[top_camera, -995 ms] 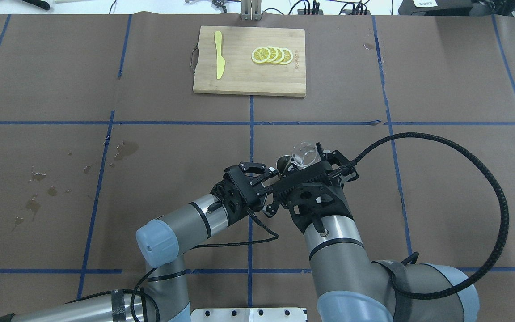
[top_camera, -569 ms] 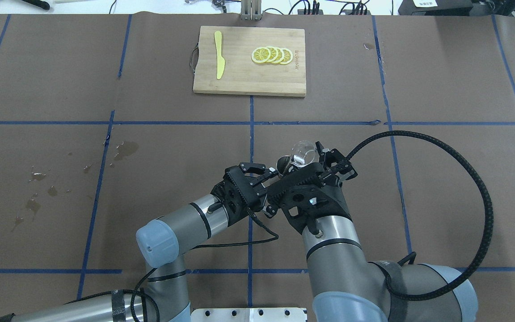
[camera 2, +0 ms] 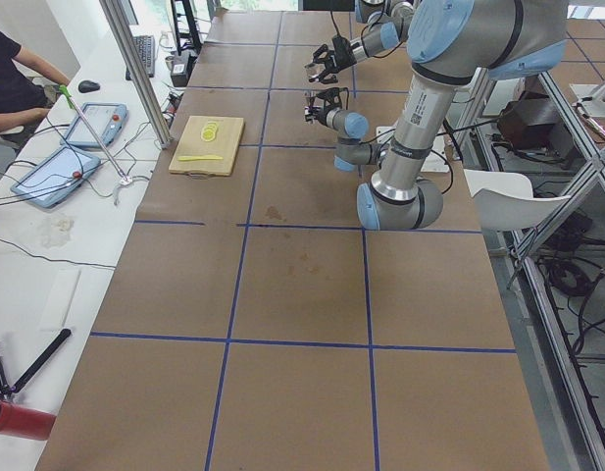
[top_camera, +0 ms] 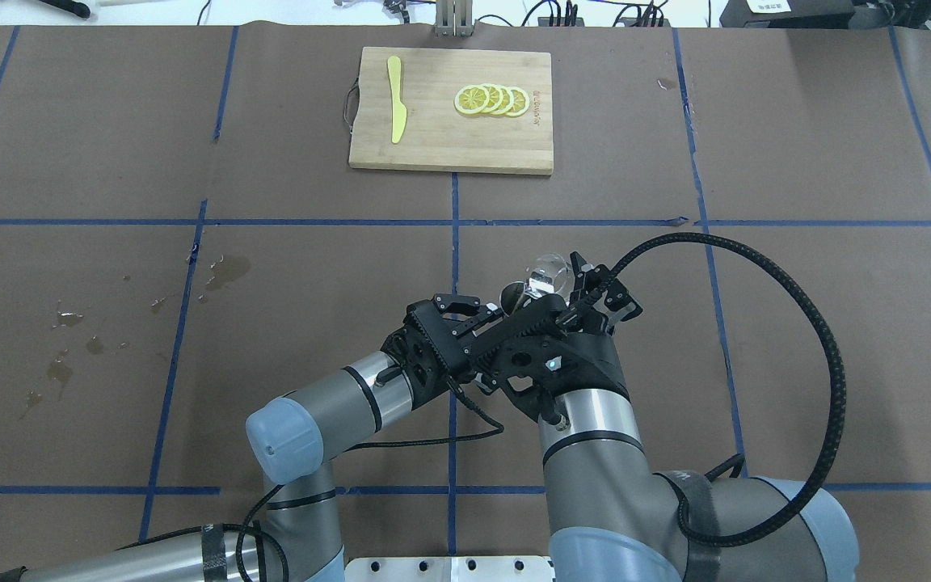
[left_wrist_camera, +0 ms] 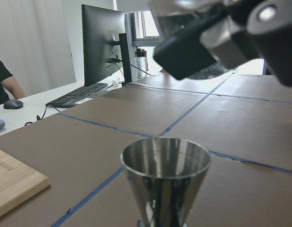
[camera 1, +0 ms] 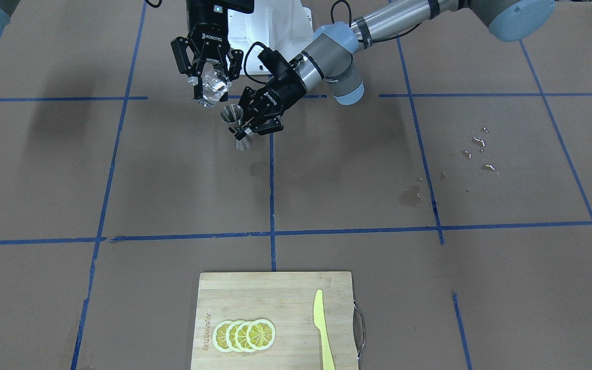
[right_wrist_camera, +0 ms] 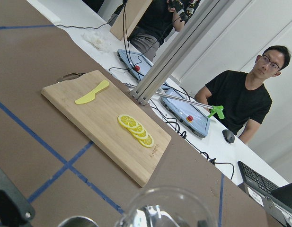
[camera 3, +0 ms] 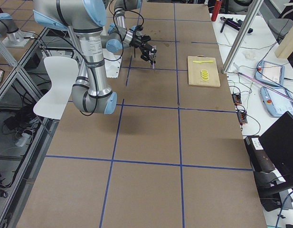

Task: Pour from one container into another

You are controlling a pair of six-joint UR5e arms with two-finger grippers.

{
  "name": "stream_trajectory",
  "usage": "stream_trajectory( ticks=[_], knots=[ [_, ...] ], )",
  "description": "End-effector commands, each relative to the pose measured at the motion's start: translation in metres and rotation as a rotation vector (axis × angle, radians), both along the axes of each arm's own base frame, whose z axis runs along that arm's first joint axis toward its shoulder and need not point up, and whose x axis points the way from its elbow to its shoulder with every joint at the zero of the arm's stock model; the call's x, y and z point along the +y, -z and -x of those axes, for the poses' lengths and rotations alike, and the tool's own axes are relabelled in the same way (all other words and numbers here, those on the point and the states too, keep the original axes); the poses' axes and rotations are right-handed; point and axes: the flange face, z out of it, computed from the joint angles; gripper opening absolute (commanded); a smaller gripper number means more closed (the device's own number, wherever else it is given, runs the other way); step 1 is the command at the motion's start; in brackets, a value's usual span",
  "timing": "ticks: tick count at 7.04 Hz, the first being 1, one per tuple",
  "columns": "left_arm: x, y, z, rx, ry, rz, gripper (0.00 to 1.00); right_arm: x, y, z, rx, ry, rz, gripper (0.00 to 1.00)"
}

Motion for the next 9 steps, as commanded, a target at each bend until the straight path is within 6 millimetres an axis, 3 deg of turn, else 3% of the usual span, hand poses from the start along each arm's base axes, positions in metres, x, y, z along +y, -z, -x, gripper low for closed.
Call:
stream_trajectory(
  ticks=[1, 5, 9],
  knots=[
    [0.0, 0.0, 0.0, 0.0, 0.0, 0.0, 0.0, 0.0, 0.0, 0.0, 0.049, 0.011, -0.019, 0.13],
    [0.0, 0.0, 0.0, 0.0, 0.0, 0.0, 0.0, -0.001, -0.002, 0.0, 0.157, 0.032, -0.051, 0.13],
    [0.0, -0.002, 0.0, -0.003, 0.0, 0.001, 0.0, -0.001, 0.01, 0.002, 0.203, 0.047, -0.063, 0.14]
  ],
)
